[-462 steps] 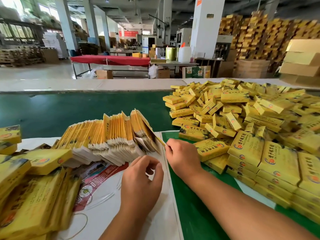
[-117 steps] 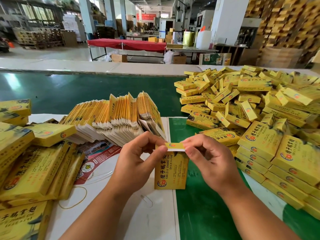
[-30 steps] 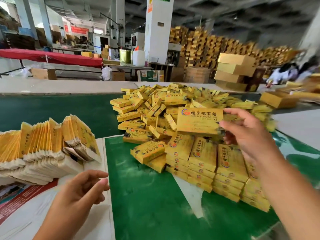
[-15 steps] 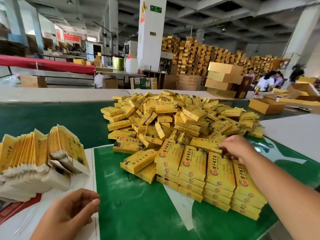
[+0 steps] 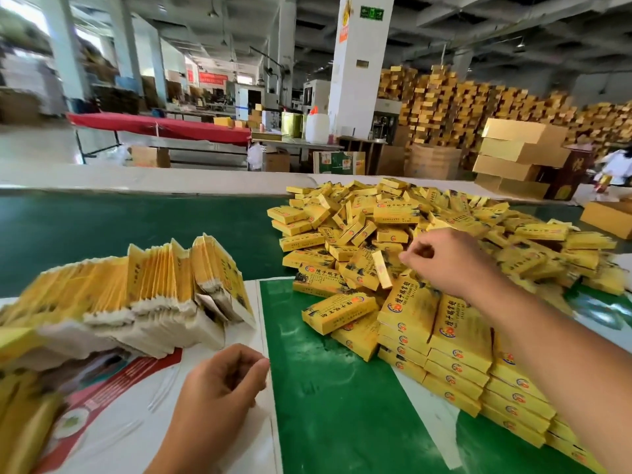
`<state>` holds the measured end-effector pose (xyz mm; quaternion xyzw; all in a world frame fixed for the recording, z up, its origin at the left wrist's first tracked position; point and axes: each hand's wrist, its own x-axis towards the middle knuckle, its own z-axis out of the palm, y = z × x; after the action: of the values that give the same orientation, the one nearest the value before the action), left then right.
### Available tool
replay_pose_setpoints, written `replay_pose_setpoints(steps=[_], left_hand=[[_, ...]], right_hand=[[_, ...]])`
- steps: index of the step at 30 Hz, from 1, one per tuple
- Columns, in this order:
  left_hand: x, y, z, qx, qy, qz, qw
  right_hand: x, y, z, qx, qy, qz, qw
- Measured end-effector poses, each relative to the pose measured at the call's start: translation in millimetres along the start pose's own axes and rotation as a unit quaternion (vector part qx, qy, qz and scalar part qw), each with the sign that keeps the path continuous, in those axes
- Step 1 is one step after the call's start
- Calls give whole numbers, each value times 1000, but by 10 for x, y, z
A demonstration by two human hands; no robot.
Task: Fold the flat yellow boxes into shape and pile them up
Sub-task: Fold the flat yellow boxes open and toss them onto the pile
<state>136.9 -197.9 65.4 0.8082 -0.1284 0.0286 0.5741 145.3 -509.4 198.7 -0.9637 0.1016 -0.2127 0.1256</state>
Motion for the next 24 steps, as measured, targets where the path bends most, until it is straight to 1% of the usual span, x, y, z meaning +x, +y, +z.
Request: replay_pose_setpoints(steps=[3,6,9,12,14,16,20,24], left_hand=[[13,-30,-22,-5,79,-6,997],[53,-68,-63,-9,148,-7,989],[68,-97,-106,-1,192,2,981],[76,-123,-127,5,206,12,978],[82,-125,-122,6,211,22,977],[86,-115,-119,7,216,27,976],[91,-110,-115,-1,219,30,975],[101,-122,-113,-10,213,17,977]], right_hand=[[-96,-622,307,50,-60,-98,992],[-198,-1109,770,93,-121,-161,975],[-233,-1438,1280,50,-162,-180,969],[-207,-1584,1665,21,-188,-159,969],[-182,-1622,1831,19,-172,-158,972],[-172,-1637,1942,19,-136,-160,978],[-214,-1625,2000,3,-23,-163,986],[-222,-1487,1796,67,75,-137,985]])
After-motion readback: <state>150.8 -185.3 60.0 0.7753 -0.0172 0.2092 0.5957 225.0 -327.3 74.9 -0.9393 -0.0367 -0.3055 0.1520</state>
